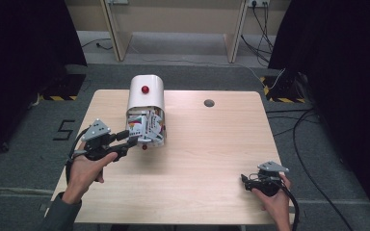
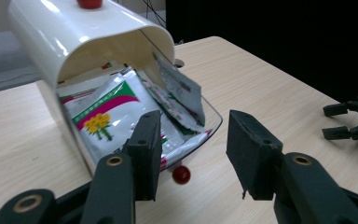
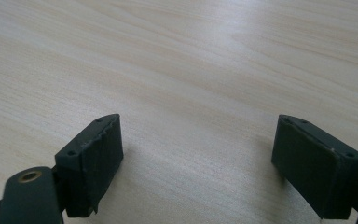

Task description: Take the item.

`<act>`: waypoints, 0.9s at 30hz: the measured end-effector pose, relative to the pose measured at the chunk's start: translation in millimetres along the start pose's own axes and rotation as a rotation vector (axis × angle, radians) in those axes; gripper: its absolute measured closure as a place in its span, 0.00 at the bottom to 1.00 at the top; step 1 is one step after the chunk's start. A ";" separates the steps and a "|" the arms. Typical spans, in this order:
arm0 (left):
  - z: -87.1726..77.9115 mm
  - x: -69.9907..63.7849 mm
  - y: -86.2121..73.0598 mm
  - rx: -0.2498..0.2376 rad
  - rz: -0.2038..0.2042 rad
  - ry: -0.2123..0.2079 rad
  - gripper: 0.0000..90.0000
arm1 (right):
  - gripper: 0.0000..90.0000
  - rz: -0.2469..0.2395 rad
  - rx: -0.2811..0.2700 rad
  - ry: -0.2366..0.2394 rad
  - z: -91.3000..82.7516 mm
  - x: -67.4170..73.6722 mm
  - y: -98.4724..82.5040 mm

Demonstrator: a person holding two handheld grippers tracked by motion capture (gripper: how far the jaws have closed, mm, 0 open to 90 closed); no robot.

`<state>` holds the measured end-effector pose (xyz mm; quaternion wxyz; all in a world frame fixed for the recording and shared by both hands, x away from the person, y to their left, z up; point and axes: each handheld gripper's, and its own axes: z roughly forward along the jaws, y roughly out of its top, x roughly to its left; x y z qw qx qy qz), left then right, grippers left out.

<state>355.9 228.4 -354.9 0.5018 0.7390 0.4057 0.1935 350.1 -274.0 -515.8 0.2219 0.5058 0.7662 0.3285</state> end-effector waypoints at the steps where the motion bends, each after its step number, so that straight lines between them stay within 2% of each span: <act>1: 2.8 -1.1 1.5 0.007 0.002 -0.001 0.62 | 0.19 0.000 0.000 0.000 0.0 0.0 0.0; 7: 17.5 -4.7 7.8 0.014 -0.002 0.006 0.62 | 0.19 0.000 0.001 0.002 0.0 -0.1 0.1; 10: 23.8 -5.1 10.1 0.018 0.012 0.031 0.62 | 0.19 -0.001 0.001 0.002 0.0 -0.1 0.1; 13: 32.1 -2.8 10.3 0.019 0.005 0.044 0.64 | 0.19 -0.002 0.001 0.002 0.1 -0.1 0.1; 16: 37.9 -2.3 11.4 0.012 -0.006 0.039 0.65 | 0.19 -0.001 0.001 0.002 0.1 -0.1 0.1; 22: 49.1 -4.8 15.1 0.019 -0.002 0.037 0.66 | 0.19 -0.001 0.001 0.002 0.1 -0.1 0.2; 27: 60.6 -3.4 17.9 0.028 -0.007 0.049 0.67 | 0.19 -0.001 0.000 0.002 0.2 -0.1 0.2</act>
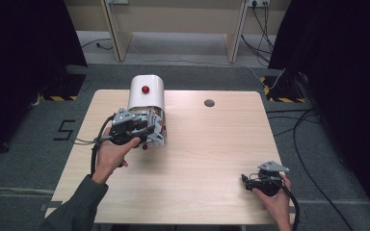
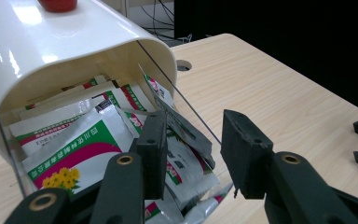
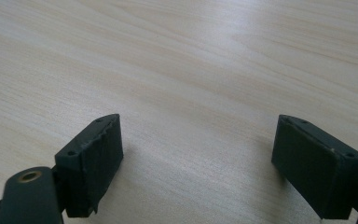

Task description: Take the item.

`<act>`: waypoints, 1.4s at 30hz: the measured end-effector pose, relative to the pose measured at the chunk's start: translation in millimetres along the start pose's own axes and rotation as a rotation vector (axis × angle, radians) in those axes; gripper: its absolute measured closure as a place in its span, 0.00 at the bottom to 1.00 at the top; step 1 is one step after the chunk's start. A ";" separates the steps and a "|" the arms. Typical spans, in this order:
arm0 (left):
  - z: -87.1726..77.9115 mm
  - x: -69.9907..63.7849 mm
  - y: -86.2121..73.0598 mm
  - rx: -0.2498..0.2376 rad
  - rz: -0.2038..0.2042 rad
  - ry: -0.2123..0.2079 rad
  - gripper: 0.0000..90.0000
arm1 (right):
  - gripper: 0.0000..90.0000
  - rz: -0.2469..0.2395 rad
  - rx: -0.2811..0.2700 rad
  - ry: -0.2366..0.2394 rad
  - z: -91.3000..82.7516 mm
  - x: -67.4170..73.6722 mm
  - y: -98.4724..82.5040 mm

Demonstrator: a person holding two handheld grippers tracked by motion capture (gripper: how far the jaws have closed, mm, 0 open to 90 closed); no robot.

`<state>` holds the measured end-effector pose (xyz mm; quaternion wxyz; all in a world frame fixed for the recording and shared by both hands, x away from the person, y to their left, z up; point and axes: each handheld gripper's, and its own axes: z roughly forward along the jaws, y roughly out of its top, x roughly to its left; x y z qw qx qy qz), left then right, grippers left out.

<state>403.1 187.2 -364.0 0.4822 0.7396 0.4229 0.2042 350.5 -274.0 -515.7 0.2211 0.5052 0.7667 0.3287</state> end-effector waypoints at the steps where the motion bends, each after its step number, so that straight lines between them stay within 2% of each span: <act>1: 2.1 -0.1 0.4 0.004 0.000 0.003 0.67 | 0.19 0.000 0.000 0.000 0.0 0.0 0.0; 3: 5.9 0.2 1.2 0.010 0.006 0.011 0.67 | 0.19 -0.001 0.000 0.000 0.0 -0.1 0.0; 6: 12.9 1.8 1.9 0.028 -0.008 0.015 0.68 | 0.19 -0.001 0.000 0.000 0.0 -0.2 0.0; 9: 15.8 1.5 2.5 0.032 -0.013 0.012 0.68 | 0.19 -0.002 0.000 0.000 0.0 -0.2 0.0; 12: 21.0 -0.2 3.5 0.037 0.001 0.033 0.69 | 0.19 -0.002 0.000 0.000 0.0 -0.2 0.0; 17: 25.0 0.8 3.8 0.041 -0.006 0.039 0.69 | 0.19 -0.002 0.000 0.000 0.0 -0.1 0.0; 23: 28.9 -0.2 3.3 0.051 0.002 0.047 0.77 | 0.19 -0.002 0.000 0.001 0.1 -0.2 0.1; 24: 30.5 -0.4 2.9 0.055 0.014 0.050 0.79 | 0.19 -0.002 0.000 0.001 0.1 -0.2 0.1; 26: 30.8 -0.3 2.9 0.054 0.017 0.049 0.82 | 0.19 -0.002 0.000 0.001 0.1 -0.1 0.1; 28: 30.9 -0.4 3.1 0.039 0.020 0.045 0.90 | 0.19 -0.003 0.000 0.001 0.1 -0.1 0.1; 31: 30.0 -1.6 3.6 0.027 0.034 0.047 0.92 | 0.19 -0.003 0.000 0.001 0.1 -0.2 0.1; 35: 26.0 -1.3 4.3 0.014 0.030 0.035 0.94 | 0.19 -0.003 0.000 0.002 0.1 -0.2 0.1; 42: 13.8 3.1 5.7 0.008 0.017 -0.007 0.95 | 0.19 -0.004 0.000 0.002 0.1 -0.2 0.1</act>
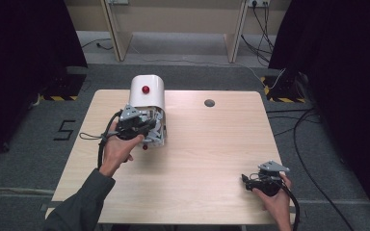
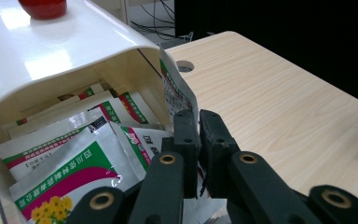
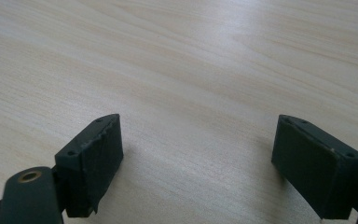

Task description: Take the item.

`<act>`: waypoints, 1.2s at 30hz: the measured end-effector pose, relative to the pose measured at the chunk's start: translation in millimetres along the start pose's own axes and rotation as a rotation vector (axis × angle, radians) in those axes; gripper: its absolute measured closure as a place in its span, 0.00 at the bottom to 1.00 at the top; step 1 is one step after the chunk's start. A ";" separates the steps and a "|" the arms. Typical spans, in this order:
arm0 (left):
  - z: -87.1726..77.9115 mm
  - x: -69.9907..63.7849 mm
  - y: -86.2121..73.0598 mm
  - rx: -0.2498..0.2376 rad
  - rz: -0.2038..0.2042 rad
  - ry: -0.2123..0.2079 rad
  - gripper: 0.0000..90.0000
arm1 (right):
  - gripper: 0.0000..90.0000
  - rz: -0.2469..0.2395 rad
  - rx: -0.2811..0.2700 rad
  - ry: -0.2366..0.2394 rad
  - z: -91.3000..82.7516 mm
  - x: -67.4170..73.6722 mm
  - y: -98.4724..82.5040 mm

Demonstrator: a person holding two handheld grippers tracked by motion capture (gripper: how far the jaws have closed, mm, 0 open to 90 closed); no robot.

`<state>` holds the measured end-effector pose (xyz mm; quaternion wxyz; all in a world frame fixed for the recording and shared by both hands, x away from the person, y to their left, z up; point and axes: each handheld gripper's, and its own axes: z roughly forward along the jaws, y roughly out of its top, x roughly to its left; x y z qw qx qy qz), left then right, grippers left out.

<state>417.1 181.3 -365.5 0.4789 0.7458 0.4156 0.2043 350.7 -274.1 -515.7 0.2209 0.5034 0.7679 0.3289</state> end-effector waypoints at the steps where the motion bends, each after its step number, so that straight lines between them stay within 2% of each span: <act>1: -1.5 1.2 0.0 -0.003 -0.004 -0.006 0.95 | 0.19 0.000 0.000 0.000 0.0 0.0 0.0; 9: -13.6 1.8 1.6 -0.015 0.010 -0.041 0.96 | 0.19 -0.001 0.000 0.001 0.0 0.0 0.0; 16: -24.2 8.9 5.8 -0.045 -0.021 -0.058 0.96 | 0.19 -0.001 0.000 0.001 0.0 0.1 0.0; 20: -28.7 9.8 8.9 -0.052 -0.022 -0.069 0.96 | 0.19 -0.001 0.000 0.001 0.0 0.0 0.0; 25: -42.3 9.7 12.8 -0.063 -0.015 -0.079 0.96 | 0.19 -0.004 -0.001 0.001 0.1 -0.2 0.1; 26: -49.7 10.3 13.9 -0.066 -0.015 -0.086 0.96 | 0.19 -0.001 0.000 0.001 0.0 0.0 0.0; 30: -59.6 14.0 15.1 -0.071 -0.015 -0.083 0.96 | 0.19 -0.001 0.000 0.001 0.0 0.1 0.0; 36: -72.1 26.7 12.3 -0.075 -0.031 -0.061 0.96 | 0.19 -0.004 -0.001 0.001 0.1 -0.2 0.1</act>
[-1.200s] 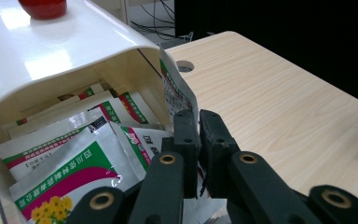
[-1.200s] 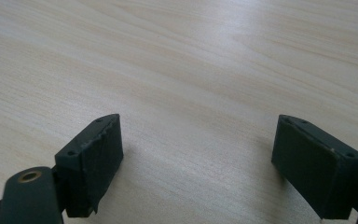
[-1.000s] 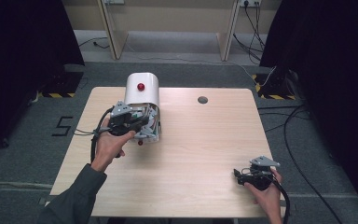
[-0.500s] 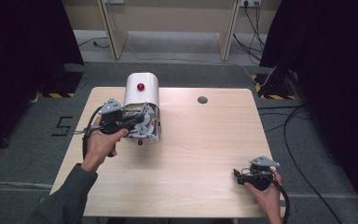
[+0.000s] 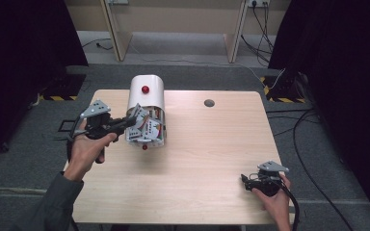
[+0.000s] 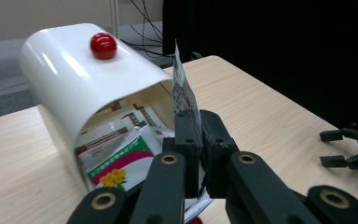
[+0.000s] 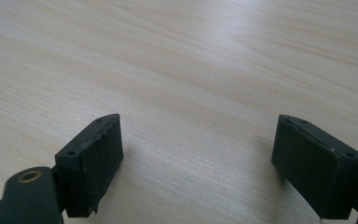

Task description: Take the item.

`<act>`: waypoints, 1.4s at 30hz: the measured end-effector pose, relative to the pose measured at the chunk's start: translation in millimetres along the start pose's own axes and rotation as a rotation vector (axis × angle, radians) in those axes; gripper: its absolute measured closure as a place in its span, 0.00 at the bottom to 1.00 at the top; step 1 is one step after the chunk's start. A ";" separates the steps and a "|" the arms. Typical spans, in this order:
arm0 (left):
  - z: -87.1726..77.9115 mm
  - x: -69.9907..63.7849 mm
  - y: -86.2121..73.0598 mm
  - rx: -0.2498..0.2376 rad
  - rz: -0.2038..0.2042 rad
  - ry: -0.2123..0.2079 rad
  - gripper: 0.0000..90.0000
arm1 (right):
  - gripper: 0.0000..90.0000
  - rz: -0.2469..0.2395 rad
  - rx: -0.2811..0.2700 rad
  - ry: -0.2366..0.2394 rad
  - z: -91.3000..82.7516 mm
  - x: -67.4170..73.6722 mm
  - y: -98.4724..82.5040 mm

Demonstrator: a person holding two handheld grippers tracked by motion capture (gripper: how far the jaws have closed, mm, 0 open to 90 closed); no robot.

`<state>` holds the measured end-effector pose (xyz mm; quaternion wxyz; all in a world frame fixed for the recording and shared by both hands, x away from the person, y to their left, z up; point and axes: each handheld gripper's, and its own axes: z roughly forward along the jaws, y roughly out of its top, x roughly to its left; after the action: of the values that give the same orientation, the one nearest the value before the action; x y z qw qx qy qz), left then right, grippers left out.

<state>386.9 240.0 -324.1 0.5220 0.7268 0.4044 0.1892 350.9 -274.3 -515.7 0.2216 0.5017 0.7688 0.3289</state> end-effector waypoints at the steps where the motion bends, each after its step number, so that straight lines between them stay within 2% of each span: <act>1: -2.9 2.1 -0.4 -0.002 -0.002 0.004 0.96 | 0.19 0.001 0.000 0.000 0.0 0.0 0.0; 7: -18.6 11.6 -3.9 -0.001 0.000 0.032 0.96 | 0.19 0.001 -0.001 0.000 0.1 0.0 0.0; 13: -39.7 25.8 -6.3 -0.030 -0.021 0.062 0.96 | 0.19 0.000 0.000 0.000 0.0 0.0 0.0; 21: -59.2 40.1 -9.1 -0.047 -0.038 0.108 0.96 | 0.19 0.000 0.000 0.000 0.0 0.0 0.0; 22: -62.2 43.0 -9.6 -0.044 -0.035 0.123 0.96 | 0.19 0.001 0.000 0.000 0.0 0.1 0.0; 33: -68.2 59.6 -19.9 -0.037 -0.052 0.164 0.96 | 0.19 0.003 0.001 0.000 -0.1 0.2 -0.1; 42: -71.5 74.8 -36.2 -0.020 -0.052 0.231 0.96 | 0.19 0.003 0.001 0.000 -0.1 0.3 -0.1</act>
<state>367.9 346.6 -340.7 0.4837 0.6842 0.4788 0.2619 350.7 -274.0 -515.7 0.2209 0.5029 0.7682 0.3289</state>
